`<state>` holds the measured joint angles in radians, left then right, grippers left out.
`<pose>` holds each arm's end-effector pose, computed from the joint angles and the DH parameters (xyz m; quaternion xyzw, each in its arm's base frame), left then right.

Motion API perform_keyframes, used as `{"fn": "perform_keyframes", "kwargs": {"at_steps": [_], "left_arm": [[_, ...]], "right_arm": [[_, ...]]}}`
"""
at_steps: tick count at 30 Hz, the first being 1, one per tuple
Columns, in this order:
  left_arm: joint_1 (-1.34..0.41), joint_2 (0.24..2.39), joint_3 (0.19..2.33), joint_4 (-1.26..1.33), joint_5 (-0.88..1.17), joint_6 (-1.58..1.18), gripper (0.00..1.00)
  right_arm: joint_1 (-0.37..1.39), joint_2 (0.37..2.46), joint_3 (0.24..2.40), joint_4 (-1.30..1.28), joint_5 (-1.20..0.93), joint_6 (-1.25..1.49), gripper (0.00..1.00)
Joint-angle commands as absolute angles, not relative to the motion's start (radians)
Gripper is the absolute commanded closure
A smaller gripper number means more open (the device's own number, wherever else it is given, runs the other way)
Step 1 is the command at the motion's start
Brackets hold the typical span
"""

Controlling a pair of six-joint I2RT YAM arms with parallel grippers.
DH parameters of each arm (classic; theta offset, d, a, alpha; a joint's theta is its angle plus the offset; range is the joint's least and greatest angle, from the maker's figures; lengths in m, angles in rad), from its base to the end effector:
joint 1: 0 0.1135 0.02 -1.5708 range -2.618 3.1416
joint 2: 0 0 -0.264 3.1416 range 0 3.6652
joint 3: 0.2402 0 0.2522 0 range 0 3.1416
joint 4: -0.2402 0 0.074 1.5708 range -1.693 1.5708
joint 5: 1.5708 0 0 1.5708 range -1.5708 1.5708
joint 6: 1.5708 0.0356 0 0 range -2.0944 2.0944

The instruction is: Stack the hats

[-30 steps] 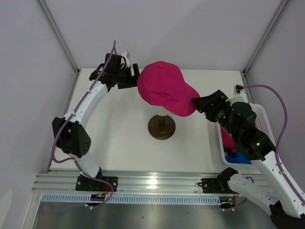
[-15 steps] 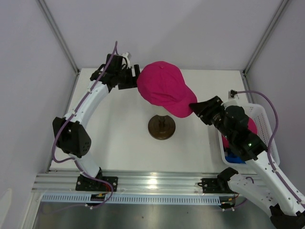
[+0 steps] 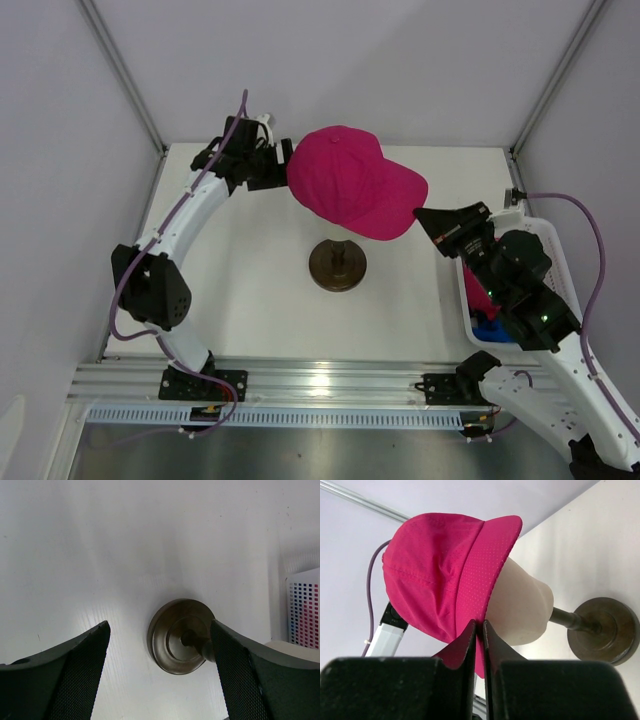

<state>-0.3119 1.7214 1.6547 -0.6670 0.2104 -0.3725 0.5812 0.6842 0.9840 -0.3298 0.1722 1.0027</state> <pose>0.3678 -0.1264 0.3452 0.0151 0.9095 -0.2260 0.3486 0.1210 0.0722 0.4068 0.2081 0.6866 0.4505 0.5313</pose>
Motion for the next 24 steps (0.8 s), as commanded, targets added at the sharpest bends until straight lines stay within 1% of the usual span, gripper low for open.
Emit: {"fn": "perform_keyframes", "kwargs": {"at_steps": [1, 5, 7, 8, 10, 14, 16, 19, 24], "left_arm": [[-0.313, 1.706, 1.648, -0.649, 0.186, -0.354, 0.15], [-0.287, 1.674, 1.622, -0.629, 0.166, -0.379, 0.16], [-0.246, 1.649, 1.603, -0.585, 0.234, -0.397, 0.15], [-0.217, 1.625, 1.577, -0.569, 0.261, -0.417, 0.15], [-0.193, 1.603, 1.563, -0.531, 0.334, -0.428, 0.16], [-0.172, 1.562, 1.574, -0.497, 0.406, -0.425, 0.16], [-0.167, 1.548, 1.594, -0.482, 0.442, -0.429, 0.17], [-0.164, 1.534, 1.601, -0.439, 0.561, -0.457, 0.19], [-0.164, 1.562, 1.623, -0.390, 0.693, -0.482, 0.20]], "right_arm": [[0.580, 0.701, 1.046, -0.341, 0.218, 1.014, 0.92], [0.580, 0.709, 1.080, -0.357, 0.219, 1.055, 0.94], [0.578, 0.721, 1.116, -0.388, 0.229, 1.074, 0.99], [0.578, 0.730, 1.135, -0.425, 0.232, 1.097, 1.00], [0.577, 0.748, 1.196, -0.465, 0.229, 1.114, 1.00], [0.575, 0.788, 1.241, -0.500, 0.204, 1.135, 1.00], [0.575, 0.798, 1.239, -0.499, 0.198, 1.153, 1.00], [0.572, 0.804, 1.218, -0.492, 0.189, 1.184, 1.00], [0.552, 0.790, 1.187, -0.474, 0.181, 1.259, 1.00]]}}
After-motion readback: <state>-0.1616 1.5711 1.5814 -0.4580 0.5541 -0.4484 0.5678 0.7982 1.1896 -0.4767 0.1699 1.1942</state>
